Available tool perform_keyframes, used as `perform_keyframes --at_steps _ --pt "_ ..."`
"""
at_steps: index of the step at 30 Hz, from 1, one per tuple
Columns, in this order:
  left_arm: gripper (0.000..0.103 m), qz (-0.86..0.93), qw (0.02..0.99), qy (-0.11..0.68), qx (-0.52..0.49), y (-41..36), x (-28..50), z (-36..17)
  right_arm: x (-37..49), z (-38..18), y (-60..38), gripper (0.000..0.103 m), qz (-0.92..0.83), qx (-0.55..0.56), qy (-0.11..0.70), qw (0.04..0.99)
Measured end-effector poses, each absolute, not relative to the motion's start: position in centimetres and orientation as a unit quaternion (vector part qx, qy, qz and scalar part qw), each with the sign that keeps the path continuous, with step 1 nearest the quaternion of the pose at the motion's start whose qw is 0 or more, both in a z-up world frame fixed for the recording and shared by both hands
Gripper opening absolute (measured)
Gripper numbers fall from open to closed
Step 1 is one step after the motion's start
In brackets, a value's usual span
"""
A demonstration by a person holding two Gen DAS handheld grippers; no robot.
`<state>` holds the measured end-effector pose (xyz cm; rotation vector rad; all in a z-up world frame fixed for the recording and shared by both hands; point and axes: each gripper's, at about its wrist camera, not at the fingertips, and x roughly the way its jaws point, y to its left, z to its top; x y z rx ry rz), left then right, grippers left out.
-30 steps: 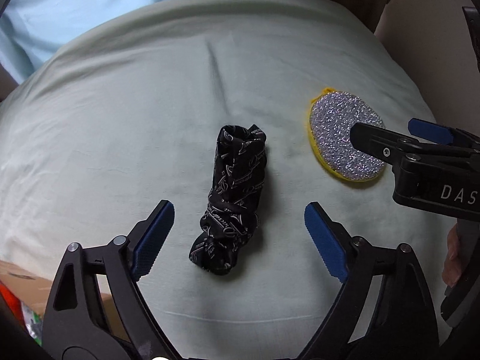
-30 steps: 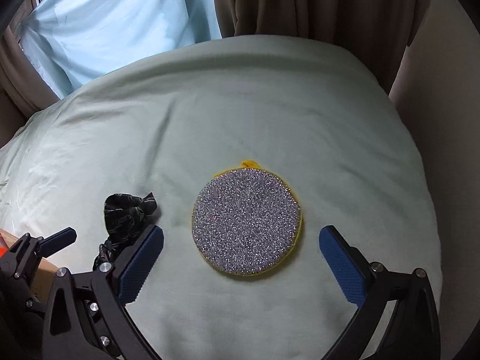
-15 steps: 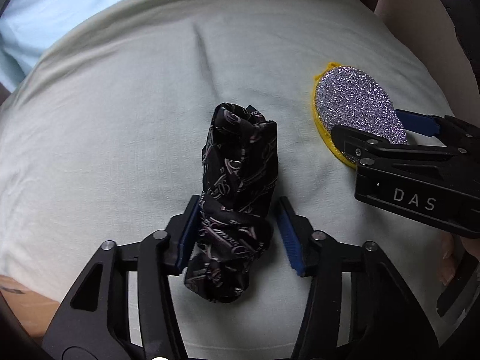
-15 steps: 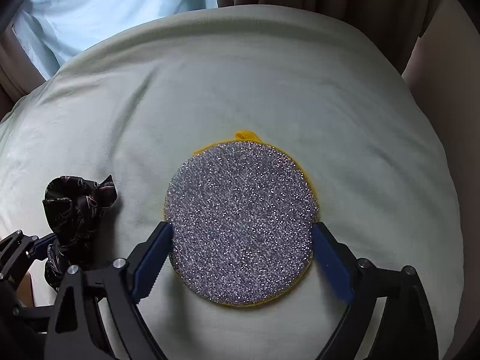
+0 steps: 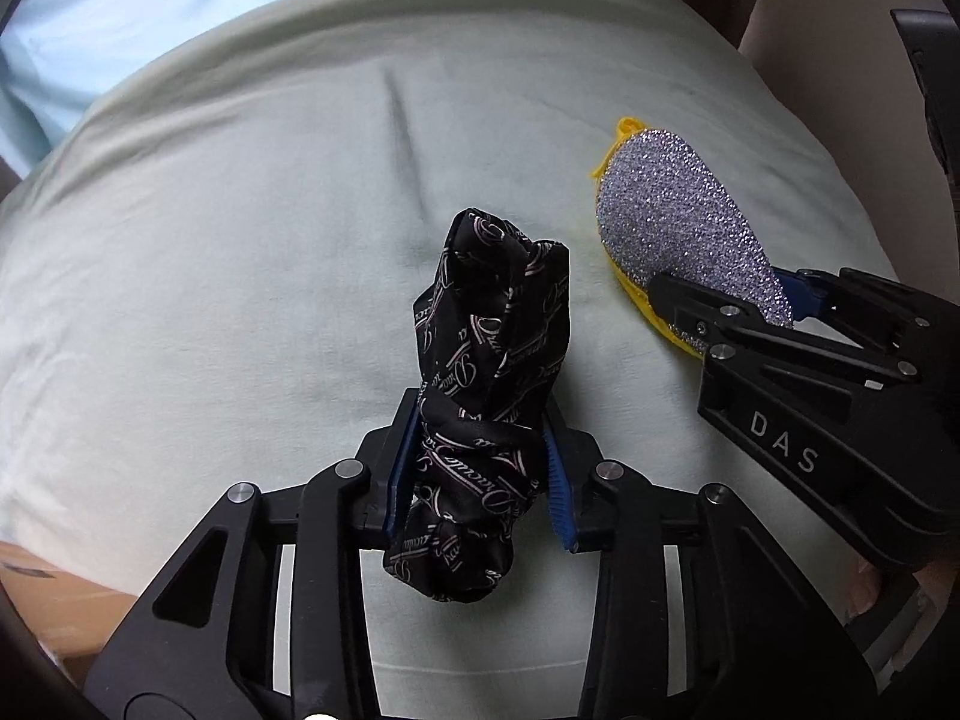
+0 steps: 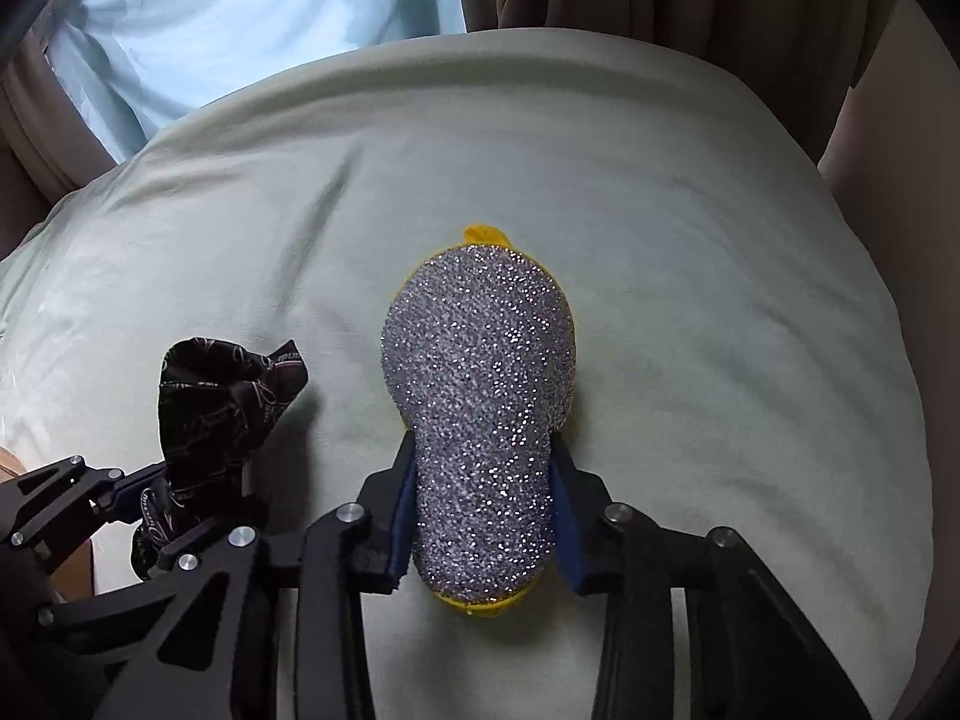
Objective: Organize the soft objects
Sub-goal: 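Grasp the patterned black scrunchie with the left tool while the right tool grasps the glitter pad, then carry the scrunchie and glitter pad over the cardboard box with both tools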
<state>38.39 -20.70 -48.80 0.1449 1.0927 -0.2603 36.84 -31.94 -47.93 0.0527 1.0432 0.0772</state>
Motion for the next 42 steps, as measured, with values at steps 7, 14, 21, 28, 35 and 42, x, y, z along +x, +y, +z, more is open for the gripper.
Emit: perform_keyframes --at_steps 7,14,21,28,35,42 --pt "0.033 -0.135 0.858 0.493 0.059 -20.9 36.7 -43.6 35.0 -44.1 -32.0 0.033 0.033 0.015 0.483 0.875" --pt "0.033 -0.139 0.877 0.459 0.034 -19.4 33.9 -35.2 31.0 -35.6 -31.9 0.033 0.023 0.006 0.448 0.894" --pt "0.033 -0.128 0.901 0.415 0.005 -14.3 28.1 -25.5 26.7 -25.0 -28.6 0.033 0.030 -0.004 0.411 0.911" --pt "0.033 -0.091 0.912 0.401 -0.006 -5.3 23.2 -19.7 22.5 -16.8 -22.3 0.033 0.062 -0.005 0.394 0.917" --pt "0.033 -0.055 0.908 0.416 -0.018 4.6 19.4 -18.3 18.7 -14.4 -13.7 0.033 0.098 -0.001 0.397 0.913" --pt "0.033 -0.038 0.893 0.447 -0.020 12.4 19.0 -20.5 17.0 -16.0 -5.6 0.033 0.122 0.013 0.427 0.896"
